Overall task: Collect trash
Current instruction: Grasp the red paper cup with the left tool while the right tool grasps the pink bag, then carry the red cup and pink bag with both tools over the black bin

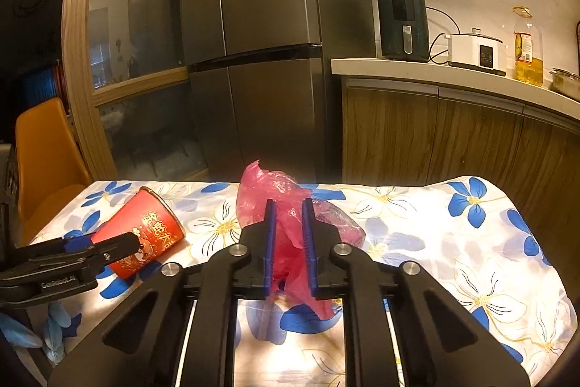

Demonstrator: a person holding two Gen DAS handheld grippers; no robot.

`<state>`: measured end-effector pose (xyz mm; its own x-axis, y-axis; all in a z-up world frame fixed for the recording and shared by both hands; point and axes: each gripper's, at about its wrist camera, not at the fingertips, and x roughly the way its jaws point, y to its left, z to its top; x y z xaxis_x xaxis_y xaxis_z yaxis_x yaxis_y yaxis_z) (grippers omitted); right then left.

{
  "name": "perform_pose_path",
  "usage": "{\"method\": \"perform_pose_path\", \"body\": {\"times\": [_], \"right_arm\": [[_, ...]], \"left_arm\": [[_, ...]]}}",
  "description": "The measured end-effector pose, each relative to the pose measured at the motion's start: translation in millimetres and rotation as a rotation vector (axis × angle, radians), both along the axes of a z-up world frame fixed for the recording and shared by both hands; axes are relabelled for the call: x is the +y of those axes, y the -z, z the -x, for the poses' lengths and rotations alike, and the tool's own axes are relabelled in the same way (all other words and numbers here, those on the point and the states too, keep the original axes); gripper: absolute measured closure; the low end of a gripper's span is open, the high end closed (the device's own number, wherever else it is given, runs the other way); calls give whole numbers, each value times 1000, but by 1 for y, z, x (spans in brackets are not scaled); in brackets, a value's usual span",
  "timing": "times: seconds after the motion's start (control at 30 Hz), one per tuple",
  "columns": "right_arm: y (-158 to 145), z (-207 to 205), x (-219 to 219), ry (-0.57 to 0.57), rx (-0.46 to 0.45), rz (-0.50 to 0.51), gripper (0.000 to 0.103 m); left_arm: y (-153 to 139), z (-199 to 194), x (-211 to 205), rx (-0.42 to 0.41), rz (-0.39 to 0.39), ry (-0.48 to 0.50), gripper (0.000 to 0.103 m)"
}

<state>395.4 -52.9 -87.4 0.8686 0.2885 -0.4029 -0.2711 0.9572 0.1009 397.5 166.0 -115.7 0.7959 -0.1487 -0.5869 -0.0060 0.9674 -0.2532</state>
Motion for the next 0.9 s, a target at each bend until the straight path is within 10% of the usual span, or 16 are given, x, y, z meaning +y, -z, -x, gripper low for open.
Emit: {"method": "perform_pose_path", "body": {"times": [0.9], "right_arm": [[-38,57,-48,25,-84,-108,101]], "left_arm": [[-53,54,-34,-164,-100,-44,45]]}}
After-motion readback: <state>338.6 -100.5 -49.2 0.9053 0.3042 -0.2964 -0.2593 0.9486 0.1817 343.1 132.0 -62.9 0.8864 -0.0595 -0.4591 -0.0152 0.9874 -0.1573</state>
